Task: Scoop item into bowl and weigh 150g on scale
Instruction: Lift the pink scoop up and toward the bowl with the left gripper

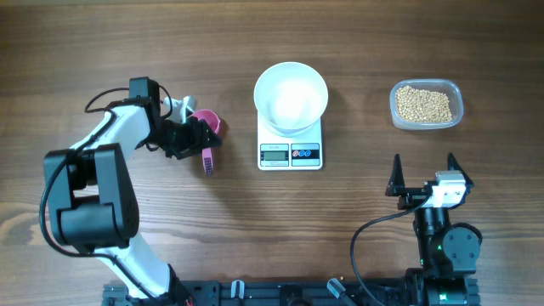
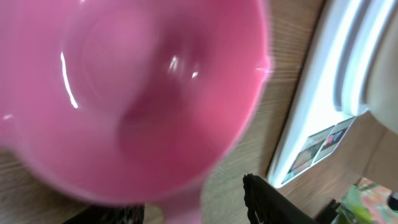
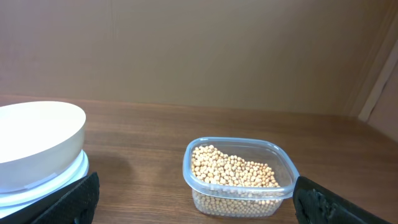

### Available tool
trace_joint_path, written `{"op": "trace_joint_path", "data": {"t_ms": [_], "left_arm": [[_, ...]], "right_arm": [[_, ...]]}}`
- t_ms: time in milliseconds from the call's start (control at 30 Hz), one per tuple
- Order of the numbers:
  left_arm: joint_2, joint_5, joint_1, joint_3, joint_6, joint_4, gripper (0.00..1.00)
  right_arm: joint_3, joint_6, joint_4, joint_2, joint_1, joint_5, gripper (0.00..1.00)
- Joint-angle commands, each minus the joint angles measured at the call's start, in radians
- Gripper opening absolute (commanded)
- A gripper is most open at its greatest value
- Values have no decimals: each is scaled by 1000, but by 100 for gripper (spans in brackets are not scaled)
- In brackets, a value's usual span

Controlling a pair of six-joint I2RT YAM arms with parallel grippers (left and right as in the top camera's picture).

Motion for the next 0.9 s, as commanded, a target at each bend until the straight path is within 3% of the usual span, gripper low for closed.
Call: {"op": "trace_joint_path", "data": {"t_ms": [0, 233, 367, 567, 667, 767, 800, 867], "left_arm": [[57, 46, -5, -5, -19, 12, 52], [57, 52, -4, -5, -19, 18, 31], [57, 52, -3, -5, -19, 16, 6], [24, 93, -2, 2, -98, -4, 4], [-51, 295, 20, 53, -98, -43, 4], [-150, 619, 48, 95, -133, -10, 4], [-172, 684, 51, 98, -165, 23, 4], [-240, 747, 51, 98, -370, 163, 4]], "right_arm": [[-1, -6, 6, -5, 4, 13, 100], [-1, -5, 6, -5, 4, 13, 100], [-1, -5, 6, -5, 4, 13, 100], [-1, -5, 6, -5, 4, 13, 100], [-1, -6, 6, -5, 4, 13, 100], [-1, -6, 6, -5, 4, 13, 100], [-1, -5, 6, -5, 4, 13, 100], [-1, -5, 6, -5, 4, 13, 100]]}}
